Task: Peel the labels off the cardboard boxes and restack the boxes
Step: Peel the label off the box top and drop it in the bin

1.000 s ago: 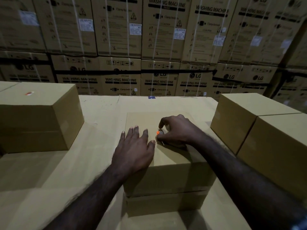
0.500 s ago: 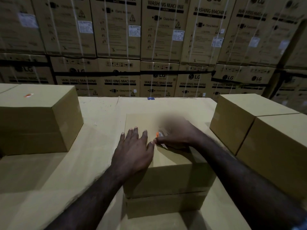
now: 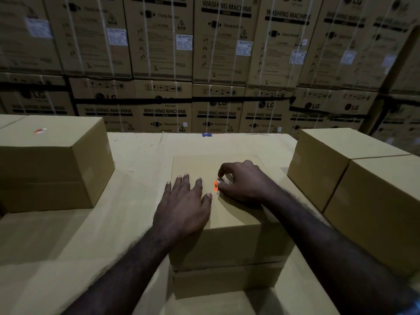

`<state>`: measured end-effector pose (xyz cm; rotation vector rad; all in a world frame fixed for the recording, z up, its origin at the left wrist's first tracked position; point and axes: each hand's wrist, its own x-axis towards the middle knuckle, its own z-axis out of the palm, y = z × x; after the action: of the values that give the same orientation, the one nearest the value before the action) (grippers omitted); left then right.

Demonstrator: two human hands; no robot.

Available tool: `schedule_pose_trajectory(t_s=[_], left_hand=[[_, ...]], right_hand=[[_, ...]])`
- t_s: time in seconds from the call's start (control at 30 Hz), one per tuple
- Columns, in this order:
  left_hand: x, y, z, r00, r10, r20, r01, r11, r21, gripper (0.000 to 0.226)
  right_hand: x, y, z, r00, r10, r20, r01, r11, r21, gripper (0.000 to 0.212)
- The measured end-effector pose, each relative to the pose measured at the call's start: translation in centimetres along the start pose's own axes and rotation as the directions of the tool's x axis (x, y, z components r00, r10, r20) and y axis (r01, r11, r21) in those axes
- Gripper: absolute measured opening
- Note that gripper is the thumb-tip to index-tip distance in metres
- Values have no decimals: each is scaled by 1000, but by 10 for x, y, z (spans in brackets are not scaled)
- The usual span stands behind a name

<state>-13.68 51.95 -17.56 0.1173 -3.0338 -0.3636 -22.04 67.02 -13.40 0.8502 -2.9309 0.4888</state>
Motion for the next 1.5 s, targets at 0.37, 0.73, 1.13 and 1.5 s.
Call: schedule_pose_trajectory(t_s=[0.37, 0.73, 1.13, 1.5], left_hand=[[0, 1, 0, 1000, -7, 7, 7, 1000, 7, 63], [2, -2, 3, 1000, 3, -10, -3, 1000, 6, 61], [1, -1, 2, 1000, 2, 2, -2, 1000, 2, 62], [0, -1, 2, 1000, 1, -11, -1, 1000, -8, 61]], right_hand=[[-5, 1, 1, 999, 38, 15, -39, 998, 47, 57], [-12, -1, 5, 999, 34, -29, -31, 993, 111, 38], [-18, 6, 8, 999, -48, -9, 49, 963, 266, 32], [-23, 0, 18, 972, -171, -158, 186, 979, 83, 20]])
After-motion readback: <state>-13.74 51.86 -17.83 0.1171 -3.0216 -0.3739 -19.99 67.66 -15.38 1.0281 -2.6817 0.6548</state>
